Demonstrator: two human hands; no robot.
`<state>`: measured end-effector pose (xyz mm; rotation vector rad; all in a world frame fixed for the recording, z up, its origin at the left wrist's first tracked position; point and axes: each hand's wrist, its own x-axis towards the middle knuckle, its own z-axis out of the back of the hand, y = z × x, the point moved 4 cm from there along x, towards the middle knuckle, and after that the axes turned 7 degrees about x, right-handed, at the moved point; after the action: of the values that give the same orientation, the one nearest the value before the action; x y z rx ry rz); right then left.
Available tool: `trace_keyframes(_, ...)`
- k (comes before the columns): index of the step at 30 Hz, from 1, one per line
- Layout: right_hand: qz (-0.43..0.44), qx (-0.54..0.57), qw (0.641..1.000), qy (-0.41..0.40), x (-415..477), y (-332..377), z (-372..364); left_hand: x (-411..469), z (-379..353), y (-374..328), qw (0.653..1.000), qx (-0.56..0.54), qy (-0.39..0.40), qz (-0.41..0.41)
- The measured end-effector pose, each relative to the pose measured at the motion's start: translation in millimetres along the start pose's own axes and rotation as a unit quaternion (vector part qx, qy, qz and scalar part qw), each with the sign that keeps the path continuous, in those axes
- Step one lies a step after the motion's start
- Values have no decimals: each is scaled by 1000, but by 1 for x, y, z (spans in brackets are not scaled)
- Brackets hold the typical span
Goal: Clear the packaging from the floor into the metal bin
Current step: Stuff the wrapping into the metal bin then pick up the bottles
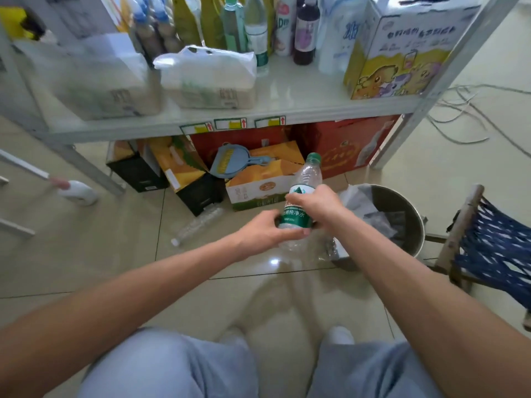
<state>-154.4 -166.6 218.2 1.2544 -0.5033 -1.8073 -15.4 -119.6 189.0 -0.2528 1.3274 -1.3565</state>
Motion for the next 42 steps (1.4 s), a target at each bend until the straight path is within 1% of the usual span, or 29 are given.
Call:
trace_keyframes(2, 10, -25, 1000, 1, 3, -1, 2, 0, 8, 14, 1000, 1, 18, 22)
trace_keyframes(4, 13, -55, 998, 8, 7, -6, 3, 5, 27, 44, 997, -8, 6, 71)
trace_keyframes(5, 13, -67, 998, 13, 10, -8, 2, 10, 39, 66, 996, 14, -10, 92)
trace_keyframes(6, 12, -86, 996, 19, 11, -11, 1, 15, 51, 89, 992, 60, -28, 111)
trace_keyframes(8, 16, -149, 988, 28, 16, -17, -9, 23, 78, 146, 970, 164, -73, 165)
trace_keyframes(10, 23, -215, 976, 15, 21, -23, -16, 33, 100, 199, 941, 227, -117, 221)
trace_keyframes(12, 35, -264, 964, 15, 26, -26, -23, 43, 120, 246, 923, 233, -161, 262)
trace_keyframes(14, 48, -294, 953, 50, 33, -29, -27, 61, 139, 285, 914, 230, -182, 281)
trace_keyframes(16, 58, -313, 942, 107, 33, -32, -25, 81, 154, 315, 908, 245, -176, 291)
trace_keyframes(18, 68, -338, 929, 133, 33, -36, -21, 104, 165, 340, 905, 265, -159, 292)
trace_keyframes(20, 83, -356, 922, 130, 37, -40, -15, 125, 166, 365, 905, 281, -134, 291)
trace_keyframes(21, 91, -360, 921, 122, 38, -40, -11, 131, 163, 373, 899, 300, -122, 294)
trace_keyframes(22, 96, -366, 919, 114, 40, -42, -8, 136, 158, 381, 888, 326, -116, 303)
trace_keyframes(24, 102, -374, 916, 104, 40, -42, -6, 140, 146, 389, 859, 380, -130, 317)
trace_keyframes(25, 102, -373, 917, 102, 39, -40, -7, 139, 139, 389, 849, 391, -142, 327)
trace_keyframes(26, 101, -370, 918, 101, 37, -37, -9, 136, 131, 385, 848, 381, -152, 336)
trace_keyframes(28, 85, -360, 923, 108, 31, -29, -10, 124, 113, 367, 876, 304, -156, 340)
trace_keyframes(31, 61, -298, 945, 119, 20, -15, -6, 96, 93, 310, 926, 173, -143, 305)
trace_keyframes(34, 38, -170, 976, 134, 4, 1, 3, 52, 85, 226, 962, 57, -154, 220)
trace_keyframes(36, 15, -67, 984, 166, -8, 8, 4, 25, 84, 163, 975, 8, -158, 154)
trace_keyframes(40, -14, 109, 973, 201, -36, 13, 7, -7, 75, 39, 989, -54, -135, 20)
trace_keyframes(42, -33, 208, 958, 195, -48, 13, 10, -12, 67, -6, 990, -66, -122, -18)
